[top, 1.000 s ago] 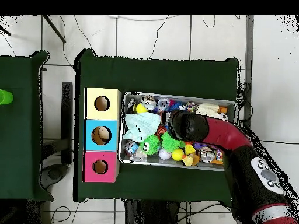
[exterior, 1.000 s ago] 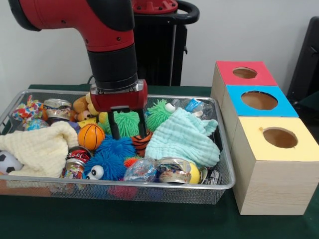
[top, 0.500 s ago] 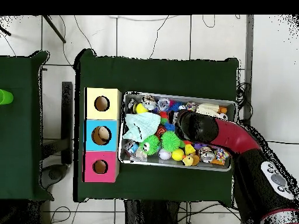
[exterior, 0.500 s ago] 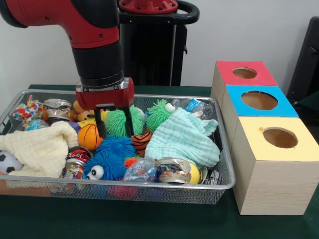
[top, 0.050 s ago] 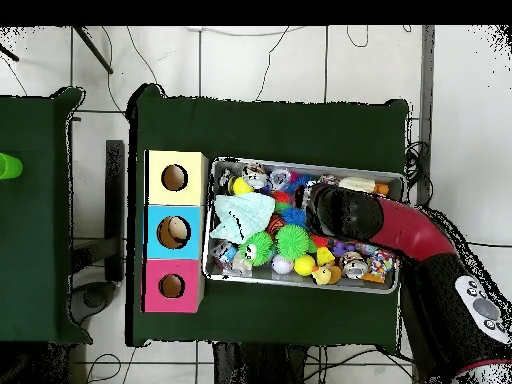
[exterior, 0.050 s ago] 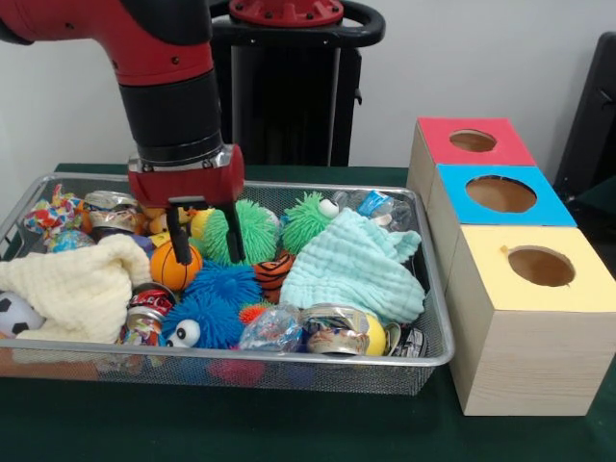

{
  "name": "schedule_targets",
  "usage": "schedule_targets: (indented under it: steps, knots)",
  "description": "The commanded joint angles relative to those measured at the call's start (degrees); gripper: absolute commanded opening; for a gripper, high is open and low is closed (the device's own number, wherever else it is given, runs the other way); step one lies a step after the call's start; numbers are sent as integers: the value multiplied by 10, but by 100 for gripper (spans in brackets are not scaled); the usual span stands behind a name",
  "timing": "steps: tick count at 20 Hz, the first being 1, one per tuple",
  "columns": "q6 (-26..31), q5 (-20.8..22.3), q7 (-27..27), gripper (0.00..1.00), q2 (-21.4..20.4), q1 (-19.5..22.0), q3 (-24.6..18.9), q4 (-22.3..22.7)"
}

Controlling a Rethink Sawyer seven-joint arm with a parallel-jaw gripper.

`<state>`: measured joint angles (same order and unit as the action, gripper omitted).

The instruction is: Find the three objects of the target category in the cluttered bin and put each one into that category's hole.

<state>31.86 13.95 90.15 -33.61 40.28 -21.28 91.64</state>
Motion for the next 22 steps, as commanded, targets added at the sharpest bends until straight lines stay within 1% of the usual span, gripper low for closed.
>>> schedule_targets:
  steps: [1, 4, 6, 9, 14, 17, 20, 22]
  knots:
    - [104, -14, 9, 100, 58, -34, -12, -109]
    - [135, -15, 17, 100, 96, -48, -2, -161]
    - [150, -19, 34, 100, 121, -56, 7, -191]
    - [171, -31, 33, 100, 156, -52, 5, -225]
    - [188, -41, -6, 100, 200, -32, -11, -272]
    - [187, -41, -38, 100, 214, -19, -26, -283]
    - [158, -31, -83, 100, 211, 0, -52, -264]
    - [152, -25, -95, 100, 206, 6, -63, -253]
